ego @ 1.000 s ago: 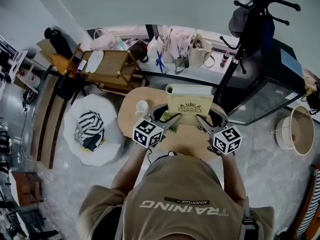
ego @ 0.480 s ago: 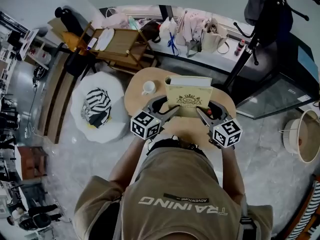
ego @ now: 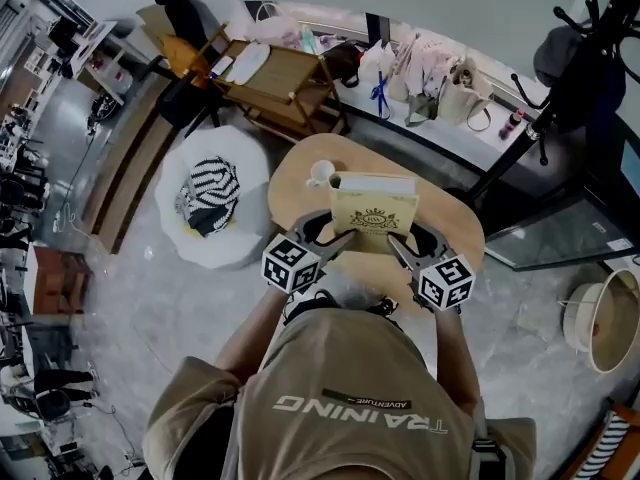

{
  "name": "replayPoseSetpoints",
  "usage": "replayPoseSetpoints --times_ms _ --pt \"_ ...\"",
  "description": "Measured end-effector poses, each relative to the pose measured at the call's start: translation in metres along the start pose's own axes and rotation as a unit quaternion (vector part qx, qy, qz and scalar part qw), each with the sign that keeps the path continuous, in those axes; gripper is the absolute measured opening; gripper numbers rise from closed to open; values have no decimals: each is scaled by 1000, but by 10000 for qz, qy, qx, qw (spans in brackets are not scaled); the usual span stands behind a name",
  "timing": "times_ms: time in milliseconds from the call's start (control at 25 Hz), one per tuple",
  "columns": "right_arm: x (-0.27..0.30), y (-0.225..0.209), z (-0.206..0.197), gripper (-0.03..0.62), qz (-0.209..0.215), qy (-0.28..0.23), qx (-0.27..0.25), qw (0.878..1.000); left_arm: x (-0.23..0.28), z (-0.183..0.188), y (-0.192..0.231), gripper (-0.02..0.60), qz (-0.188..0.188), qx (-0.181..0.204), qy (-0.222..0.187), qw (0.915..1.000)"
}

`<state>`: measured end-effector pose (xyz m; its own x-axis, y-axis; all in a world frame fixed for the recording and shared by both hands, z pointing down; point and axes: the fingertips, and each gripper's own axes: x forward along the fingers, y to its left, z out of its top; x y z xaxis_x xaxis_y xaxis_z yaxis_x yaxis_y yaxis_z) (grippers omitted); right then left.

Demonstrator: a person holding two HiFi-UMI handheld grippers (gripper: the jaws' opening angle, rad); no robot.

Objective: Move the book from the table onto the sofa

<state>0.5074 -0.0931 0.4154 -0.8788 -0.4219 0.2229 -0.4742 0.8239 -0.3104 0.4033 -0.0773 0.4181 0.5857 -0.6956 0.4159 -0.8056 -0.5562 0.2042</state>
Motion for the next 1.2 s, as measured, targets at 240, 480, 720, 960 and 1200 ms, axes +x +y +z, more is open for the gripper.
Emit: replayPoseSetpoints --times_ms 240,480,720,960,1200 --pt "48 45 1 206 268 216 -154 9993 -53 -15 37 247 214 -172 -216 9994" --pt "108 106 11 206 609 421 -519 9959 -125 -27 82 248 609 -379 -564 9958" --pt "179 172 5 206 1131 676 -761 9884 -203 -56 131 247 1122 -680 -742 9886" --pt "239 235 -10 206 1596 875 -851 9796 -274 -89 173 247 1558 -887 -814 9804" --pt "289 283 -13 206 2097 980 -942 9683 -330 -105 205 247 2005 -1039 -996 9691"
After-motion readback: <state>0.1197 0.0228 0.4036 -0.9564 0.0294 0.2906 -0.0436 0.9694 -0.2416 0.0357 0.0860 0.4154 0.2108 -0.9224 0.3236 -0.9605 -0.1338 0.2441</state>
